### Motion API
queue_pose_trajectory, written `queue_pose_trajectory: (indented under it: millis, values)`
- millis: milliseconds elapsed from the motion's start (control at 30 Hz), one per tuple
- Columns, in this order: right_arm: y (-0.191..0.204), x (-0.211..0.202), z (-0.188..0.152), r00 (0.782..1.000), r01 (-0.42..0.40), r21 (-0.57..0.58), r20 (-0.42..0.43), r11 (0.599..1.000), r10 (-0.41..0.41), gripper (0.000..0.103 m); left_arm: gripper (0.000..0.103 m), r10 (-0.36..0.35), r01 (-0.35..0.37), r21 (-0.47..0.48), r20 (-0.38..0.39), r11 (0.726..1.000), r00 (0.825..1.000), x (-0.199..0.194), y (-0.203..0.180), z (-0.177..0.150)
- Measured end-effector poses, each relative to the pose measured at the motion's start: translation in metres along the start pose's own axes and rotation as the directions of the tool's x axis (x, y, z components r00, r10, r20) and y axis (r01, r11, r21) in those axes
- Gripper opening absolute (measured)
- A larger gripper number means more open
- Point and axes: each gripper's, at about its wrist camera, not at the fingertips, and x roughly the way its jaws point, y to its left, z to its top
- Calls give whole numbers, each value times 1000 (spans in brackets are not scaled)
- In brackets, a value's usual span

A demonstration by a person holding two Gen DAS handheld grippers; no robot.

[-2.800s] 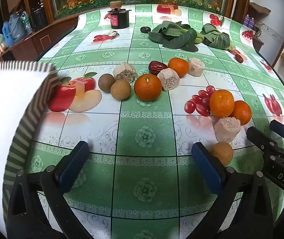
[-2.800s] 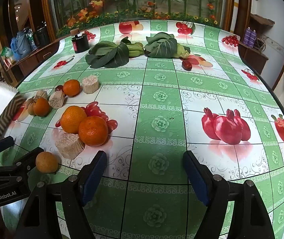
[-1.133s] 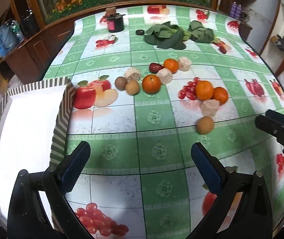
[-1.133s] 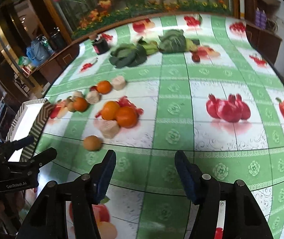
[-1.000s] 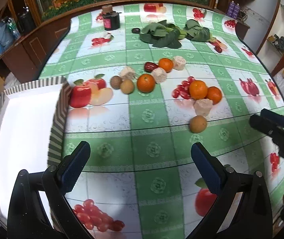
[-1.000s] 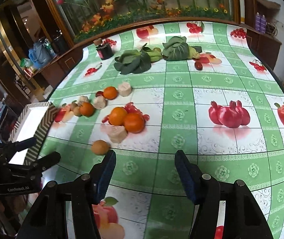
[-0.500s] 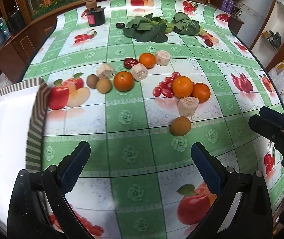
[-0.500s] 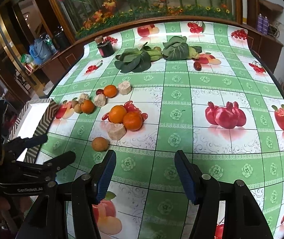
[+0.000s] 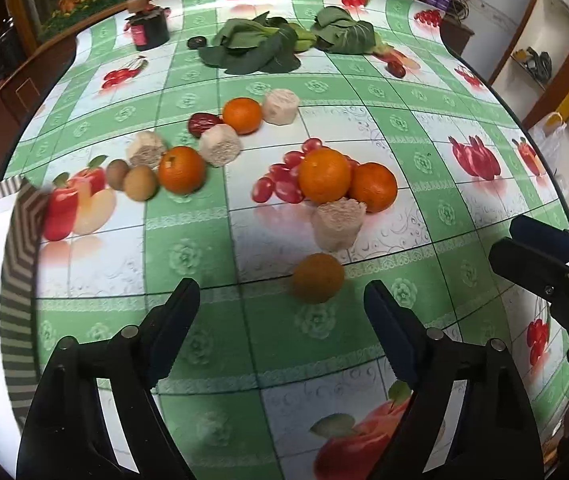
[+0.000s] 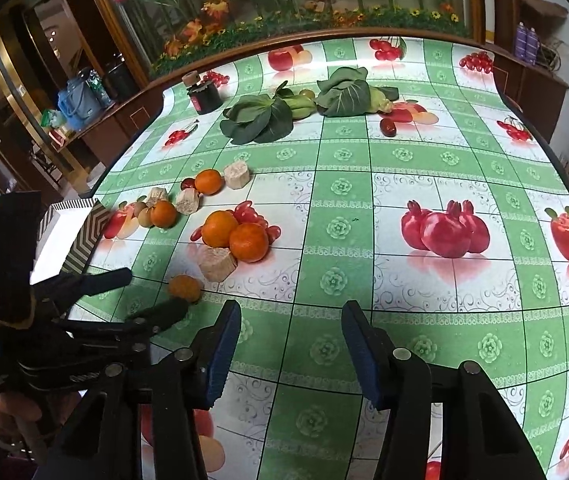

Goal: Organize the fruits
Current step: 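Grasp the brown kiwi with the left tool while the right tool grasps a beige bread cube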

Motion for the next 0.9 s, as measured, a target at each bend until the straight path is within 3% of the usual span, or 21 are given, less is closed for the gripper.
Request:
queue_pose_trajectory:
  millis: [67, 133, 167, 233, 633, 900]
  values:
    - [0, 3, 2, 1000, -6, -2, -4, 1000, 6, 51, 61, -3, 3, 7, -16, 1000, 1000, 6, -2, 1]
    - [0, 7, 3, 1000, -17, 0, -12, 1000, 17, 50, 53, -1, 1, 7, 0, 1000, 1000, 8, -2, 2]
    - [0, 8, 3, 1000, -23, 0, -15, 1000, 23, 50, 40, -9, 9, 9, -2, 1000, 1000, 8, -2, 3]
    - [2, 12, 4, 999, -39, -1, -22, 999, 39, 49, 26, -4, 4, 16, 0, 1000, 1000, 8, 0, 5]
    - [36, 48, 16, 990, -119, -30, -81, 992, 116, 44, 25, 14, -14, -58, -12, 998, 1000, -10, 32, -2]
    - [47, 77, 23, 990, -84, -38, -116, 996, 80, 43, 25, 31, -32, -76, -16, 997, 999, -19, 45, -7]
